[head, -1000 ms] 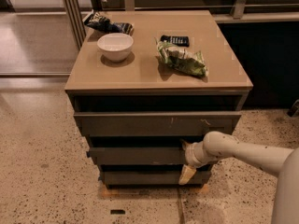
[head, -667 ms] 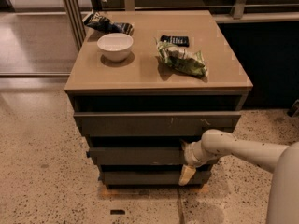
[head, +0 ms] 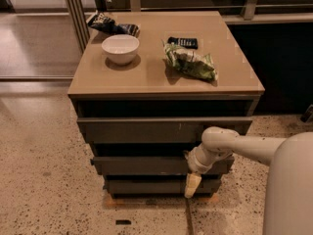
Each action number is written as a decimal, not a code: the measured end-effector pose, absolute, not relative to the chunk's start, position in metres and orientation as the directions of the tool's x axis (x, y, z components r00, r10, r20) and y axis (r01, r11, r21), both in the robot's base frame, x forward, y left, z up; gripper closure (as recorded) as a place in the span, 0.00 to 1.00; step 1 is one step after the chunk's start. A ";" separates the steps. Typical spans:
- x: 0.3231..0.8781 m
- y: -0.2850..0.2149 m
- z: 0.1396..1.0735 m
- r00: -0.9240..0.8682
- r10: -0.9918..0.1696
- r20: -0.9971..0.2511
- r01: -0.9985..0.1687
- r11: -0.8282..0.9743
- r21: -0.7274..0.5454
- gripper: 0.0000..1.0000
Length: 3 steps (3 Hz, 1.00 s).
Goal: Open middle drawer
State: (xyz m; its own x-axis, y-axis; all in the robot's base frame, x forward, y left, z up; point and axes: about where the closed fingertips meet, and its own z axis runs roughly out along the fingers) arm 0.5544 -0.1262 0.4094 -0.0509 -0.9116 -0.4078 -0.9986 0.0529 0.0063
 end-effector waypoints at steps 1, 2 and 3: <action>0.535 -0.123 0.417 -0.079 -0.916 -0.393 -0.995 0.050 0.085 0.00; 0.510 -0.123 0.421 -0.113 -0.915 -0.386 -0.985 0.051 0.167 0.00; 0.483 -0.124 0.427 -0.145 -0.911 -0.386 -0.971 0.056 0.233 0.00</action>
Offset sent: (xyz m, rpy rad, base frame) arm -0.0727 -0.0003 0.0225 -0.0074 0.2586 -0.0015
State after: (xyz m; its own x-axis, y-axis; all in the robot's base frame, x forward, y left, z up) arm 0.4831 -0.1241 0.4266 -0.1451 -0.9111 -0.3857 -0.9708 0.0559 0.2332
